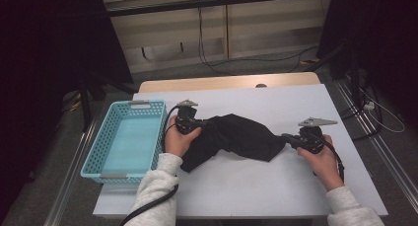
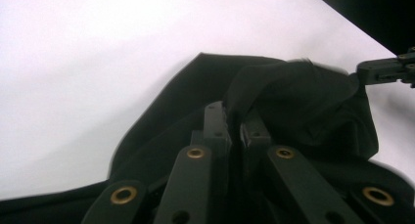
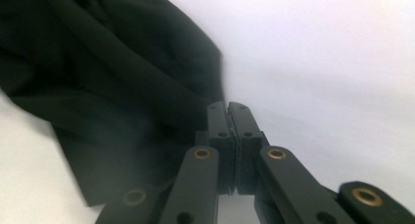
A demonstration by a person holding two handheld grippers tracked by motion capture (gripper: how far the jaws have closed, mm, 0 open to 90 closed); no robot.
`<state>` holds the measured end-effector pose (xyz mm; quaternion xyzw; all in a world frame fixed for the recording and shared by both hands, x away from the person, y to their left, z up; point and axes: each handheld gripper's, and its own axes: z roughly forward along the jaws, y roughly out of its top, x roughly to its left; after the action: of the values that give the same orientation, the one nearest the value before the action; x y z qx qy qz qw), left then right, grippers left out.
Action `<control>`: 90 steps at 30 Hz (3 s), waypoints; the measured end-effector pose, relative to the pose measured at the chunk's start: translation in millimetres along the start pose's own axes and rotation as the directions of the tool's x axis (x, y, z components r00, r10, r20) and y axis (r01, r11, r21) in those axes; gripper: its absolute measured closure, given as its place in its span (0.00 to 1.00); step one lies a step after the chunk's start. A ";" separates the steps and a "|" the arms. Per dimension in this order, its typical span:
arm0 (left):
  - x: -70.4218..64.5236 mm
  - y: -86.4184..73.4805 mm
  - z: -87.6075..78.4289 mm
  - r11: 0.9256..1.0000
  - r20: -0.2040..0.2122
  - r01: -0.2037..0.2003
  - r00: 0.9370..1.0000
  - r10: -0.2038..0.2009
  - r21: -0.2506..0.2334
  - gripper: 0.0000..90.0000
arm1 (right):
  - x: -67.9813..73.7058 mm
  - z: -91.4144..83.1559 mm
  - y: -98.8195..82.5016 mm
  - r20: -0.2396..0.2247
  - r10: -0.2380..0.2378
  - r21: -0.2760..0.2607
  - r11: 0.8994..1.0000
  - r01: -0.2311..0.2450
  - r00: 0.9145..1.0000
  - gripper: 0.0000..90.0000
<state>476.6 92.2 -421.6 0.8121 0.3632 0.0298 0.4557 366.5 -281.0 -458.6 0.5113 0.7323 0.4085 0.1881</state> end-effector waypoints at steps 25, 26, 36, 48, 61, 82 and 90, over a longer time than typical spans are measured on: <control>-49.8 -17.1 -35.2 0.986 0.018 -0.155 0.988 0.156 -0.065 0.27 | -1.2 1.7 -11.0 0.047 -0.033 0.058 0.998 0.030 0.998 0.99; -53.1 -19.1 -34.7 0.985 0.030 -0.163 0.986 0.165 -0.054 0.27 | -0.5 1.7 -11.1 0.049 -0.033 0.057 0.998 0.030 0.998 0.99; -72.9 -34.6 -13.2 0.973 0.082 -0.228 0.971 0.224 0.043 0.29 | 0.0 3.7 -9.7 0.051 -0.032 0.063 0.998 0.029 0.998 0.99; -71.3 -48.7 14.8 0.964 0.018 -0.249 0.968 0.249 0.089 0.26 | 1.5 3.1 -10.2 0.054 -0.034 0.062 0.998 0.031 0.998 0.99; -72.4 -47.2 30.5 0.966 -0.036 -0.225 0.972 0.231 0.126 0.69 | 3.2 3.0 -10.3 0.052 -0.041 0.061 0.997 0.038 0.998 0.99; -43.1 4.2 -28.3 0.996 -0.010 -0.077 0.997 0.077 0.034 0.96 | 6.0 -21.2 1.3 0.017 -0.027 -0.027 0.999 0.027 0.999 0.99; -14.0 14.3 -33.1 1.000 -0.042 -0.017 0.999 0.017 -0.003 0.96 | 5.9 -22.1 2.0 0.017 -0.025 -0.029 0.999 0.026 1.000 1.00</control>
<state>461.9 102.8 -387.5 0.8135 0.3658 0.0515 0.4492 350.0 -284.4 -443.0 0.5026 0.7311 0.4124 0.2069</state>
